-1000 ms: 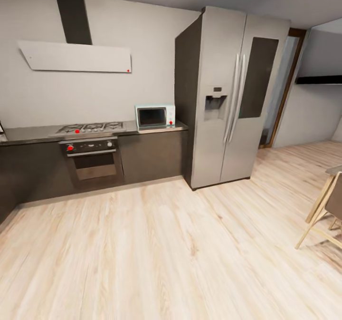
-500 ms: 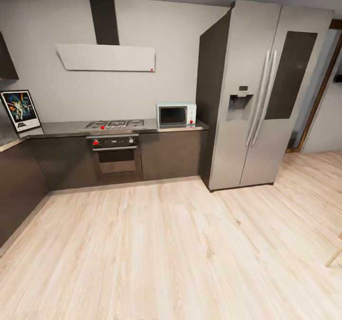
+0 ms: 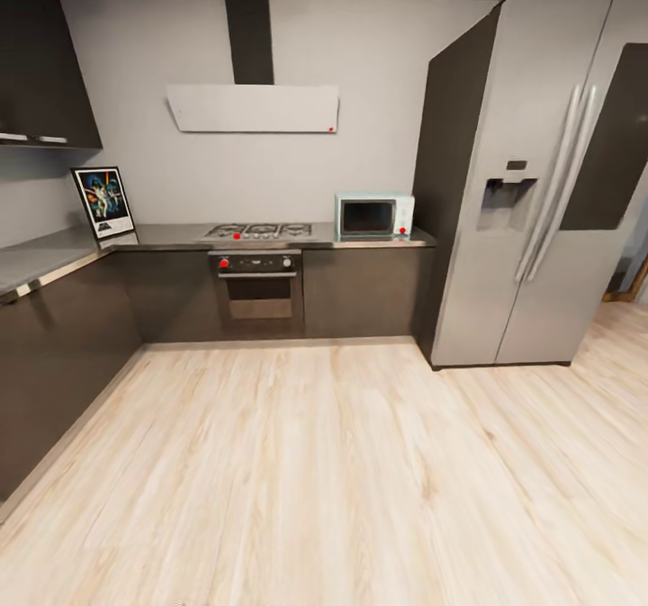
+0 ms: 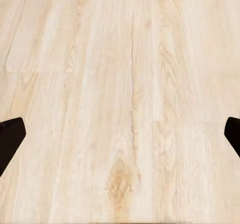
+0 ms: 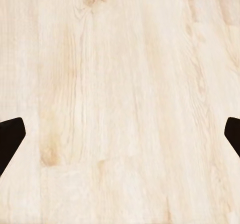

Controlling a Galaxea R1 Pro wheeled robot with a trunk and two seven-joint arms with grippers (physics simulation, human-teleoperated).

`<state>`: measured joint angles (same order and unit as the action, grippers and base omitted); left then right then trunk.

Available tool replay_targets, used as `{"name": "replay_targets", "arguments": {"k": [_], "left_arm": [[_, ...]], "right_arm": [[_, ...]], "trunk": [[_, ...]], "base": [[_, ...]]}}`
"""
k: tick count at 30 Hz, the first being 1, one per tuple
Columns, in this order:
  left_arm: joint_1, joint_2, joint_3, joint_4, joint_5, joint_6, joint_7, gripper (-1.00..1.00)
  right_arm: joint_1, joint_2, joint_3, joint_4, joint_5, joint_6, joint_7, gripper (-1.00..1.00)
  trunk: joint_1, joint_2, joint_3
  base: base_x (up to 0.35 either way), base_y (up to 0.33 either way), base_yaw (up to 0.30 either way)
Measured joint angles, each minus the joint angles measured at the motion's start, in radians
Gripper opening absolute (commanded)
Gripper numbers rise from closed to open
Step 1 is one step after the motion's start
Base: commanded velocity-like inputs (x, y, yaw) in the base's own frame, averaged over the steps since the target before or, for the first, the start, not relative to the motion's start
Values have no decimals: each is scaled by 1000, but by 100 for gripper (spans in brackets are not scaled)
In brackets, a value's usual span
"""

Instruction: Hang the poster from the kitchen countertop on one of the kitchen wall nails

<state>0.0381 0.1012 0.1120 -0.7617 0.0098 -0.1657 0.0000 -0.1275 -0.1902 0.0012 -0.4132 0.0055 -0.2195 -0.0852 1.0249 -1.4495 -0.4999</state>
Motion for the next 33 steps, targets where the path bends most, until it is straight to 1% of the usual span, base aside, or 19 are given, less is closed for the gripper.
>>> {"name": "replay_targets", "arguments": {"k": [7, 11, 14, 23, 33], "left_arm": [[0, 0, 2, 0, 0, 0, 0, 100], [0, 0, 10, 0, 0, 1, 0, 100], [0, 0, 13, 0, 0, 1, 0, 100], [0, 0, 15, 0, 0, 2, 0, 100], [0, 0, 15, 0, 0, 2, 0, 100]], "right_arm": [[0, 0, -1, 0, 0, 1, 2, 100], [0, 0, 0, 0, 0, 1, 3, 100], [0, 0, 0, 0, 0, 1, 3, 100], [0, 0, 0, 0, 0, 0, 2, 100], [1, 0, 0, 0, 0, 0, 2, 100]], "trunk": [[0, 0, -2], [0, 0, -2], [0, 0, -2], [0, 0, -2], [0, 0, -2]], "base": [[226, 169, 86], [277, 196, 27], [284, 198, 144], [299, 174, 255], [330, 75, 281]]}}
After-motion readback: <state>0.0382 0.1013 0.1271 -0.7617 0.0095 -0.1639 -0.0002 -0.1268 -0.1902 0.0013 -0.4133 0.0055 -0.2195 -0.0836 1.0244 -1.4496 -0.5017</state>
